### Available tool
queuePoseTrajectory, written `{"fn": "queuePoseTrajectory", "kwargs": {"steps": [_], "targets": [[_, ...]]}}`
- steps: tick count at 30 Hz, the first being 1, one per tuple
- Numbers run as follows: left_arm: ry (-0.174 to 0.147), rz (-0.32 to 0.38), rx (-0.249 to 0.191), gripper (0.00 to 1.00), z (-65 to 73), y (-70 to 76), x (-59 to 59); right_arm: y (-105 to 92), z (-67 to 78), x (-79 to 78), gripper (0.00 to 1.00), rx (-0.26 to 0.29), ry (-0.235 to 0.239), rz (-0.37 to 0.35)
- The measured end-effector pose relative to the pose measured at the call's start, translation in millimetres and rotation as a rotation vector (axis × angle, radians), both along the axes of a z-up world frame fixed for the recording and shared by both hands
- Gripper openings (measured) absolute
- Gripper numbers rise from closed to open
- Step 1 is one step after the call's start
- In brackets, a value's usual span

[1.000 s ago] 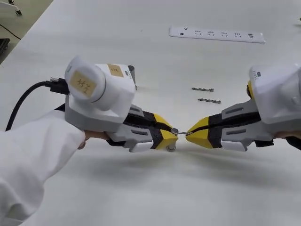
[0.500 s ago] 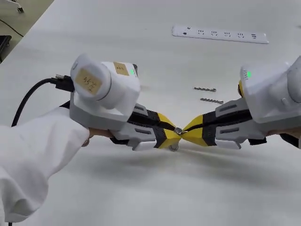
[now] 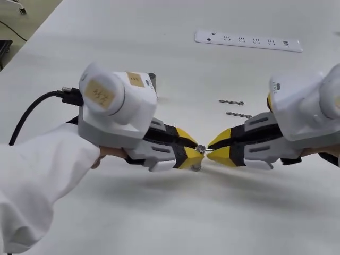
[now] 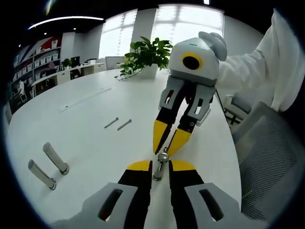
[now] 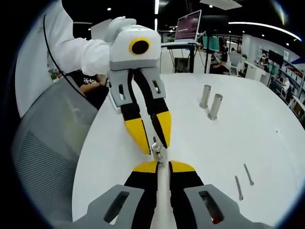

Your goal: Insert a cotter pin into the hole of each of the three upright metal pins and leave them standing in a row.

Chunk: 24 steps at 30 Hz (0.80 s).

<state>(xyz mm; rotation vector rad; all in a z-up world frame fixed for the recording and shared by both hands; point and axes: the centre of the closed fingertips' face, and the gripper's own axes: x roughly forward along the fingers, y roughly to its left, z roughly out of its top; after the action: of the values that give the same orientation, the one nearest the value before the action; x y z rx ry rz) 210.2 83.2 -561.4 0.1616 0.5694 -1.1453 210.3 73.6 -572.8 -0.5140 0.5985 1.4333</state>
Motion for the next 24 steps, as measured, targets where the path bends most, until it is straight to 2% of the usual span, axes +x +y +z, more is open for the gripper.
{"fn": "queuePoseTrajectory", "kwargs": {"steps": [6, 12, 15, 18, 24], "targets": [[-0.028, 0.038, -0.032, 0.33, 4.6, 7.7, -2.9, 3.7, 5.2, -2.8, 0.09, 0.016, 0.005, -0.004], [-0.052, 0.085, -0.028, 0.54, 2.4, 18.7, -3.8, 11.0, 6.6, -5.1, 0.09, 0.03, 0.018, -0.005], [-0.041, 0.11, -0.044, 0.59, 1.9, 23.7, -5.0, 14.1, 6.2, -4.9, 0.08, 0.033, 0.028, -0.009], [-0.043, 0.121, -0.043, 0.67, 1.4, 26.8, -7.1, 16.0, 5.7, -4.9, 0.08, 0.034, 0.032, -0.01], [-0.051, 0.12, -0.079, 0.79, 10.3, 24.8, -13.8, 19.6, 4.4, -7.6, 0.08, 0.033, 0.041, 0.002]]}}
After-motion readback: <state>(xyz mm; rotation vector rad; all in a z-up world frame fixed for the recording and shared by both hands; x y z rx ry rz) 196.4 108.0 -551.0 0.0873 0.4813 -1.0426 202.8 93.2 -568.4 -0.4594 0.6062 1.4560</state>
